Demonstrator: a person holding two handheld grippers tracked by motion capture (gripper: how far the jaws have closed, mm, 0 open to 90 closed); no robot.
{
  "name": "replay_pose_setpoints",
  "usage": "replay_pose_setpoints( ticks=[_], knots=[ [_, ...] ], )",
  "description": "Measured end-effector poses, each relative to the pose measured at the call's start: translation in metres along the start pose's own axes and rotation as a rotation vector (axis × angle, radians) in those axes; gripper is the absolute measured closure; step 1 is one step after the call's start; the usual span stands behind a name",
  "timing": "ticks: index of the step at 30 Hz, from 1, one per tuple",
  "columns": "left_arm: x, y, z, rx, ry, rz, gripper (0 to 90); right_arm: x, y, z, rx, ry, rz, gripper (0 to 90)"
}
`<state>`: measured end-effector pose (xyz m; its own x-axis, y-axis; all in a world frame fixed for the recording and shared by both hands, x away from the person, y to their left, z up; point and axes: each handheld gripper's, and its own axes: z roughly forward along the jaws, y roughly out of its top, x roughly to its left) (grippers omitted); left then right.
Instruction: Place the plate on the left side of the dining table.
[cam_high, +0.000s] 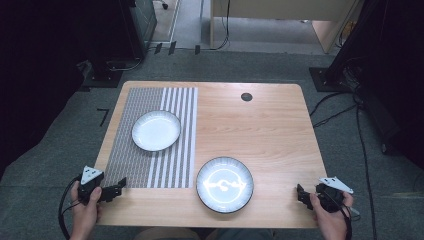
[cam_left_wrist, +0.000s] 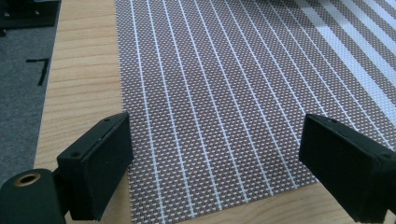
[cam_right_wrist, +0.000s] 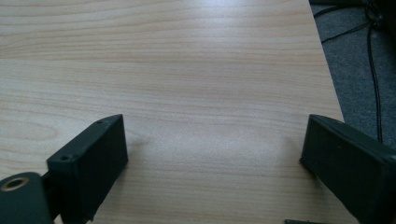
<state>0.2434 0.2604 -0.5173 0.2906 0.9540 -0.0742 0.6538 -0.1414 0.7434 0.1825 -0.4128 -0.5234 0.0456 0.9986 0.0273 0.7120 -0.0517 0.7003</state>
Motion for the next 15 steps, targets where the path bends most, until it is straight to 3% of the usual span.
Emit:
replay_pose_setpoints(
  ticks=[8, 15],
  knots=[
    [0.0002, -0.0001, -0.0001, 0.0, -0.002, -0.002, 9.7, 0.0018, -0.0071, 0.0016, -0.049, 0.002, 0.001, 0.5],
    [0.0005, -0.0001, -0.0003, -0.001, -0.005, -0.006, 9.6, 0.0034, -0.0081, 0.0016, -0.052, -0.012, 0.016, 0.0]
  ],
)
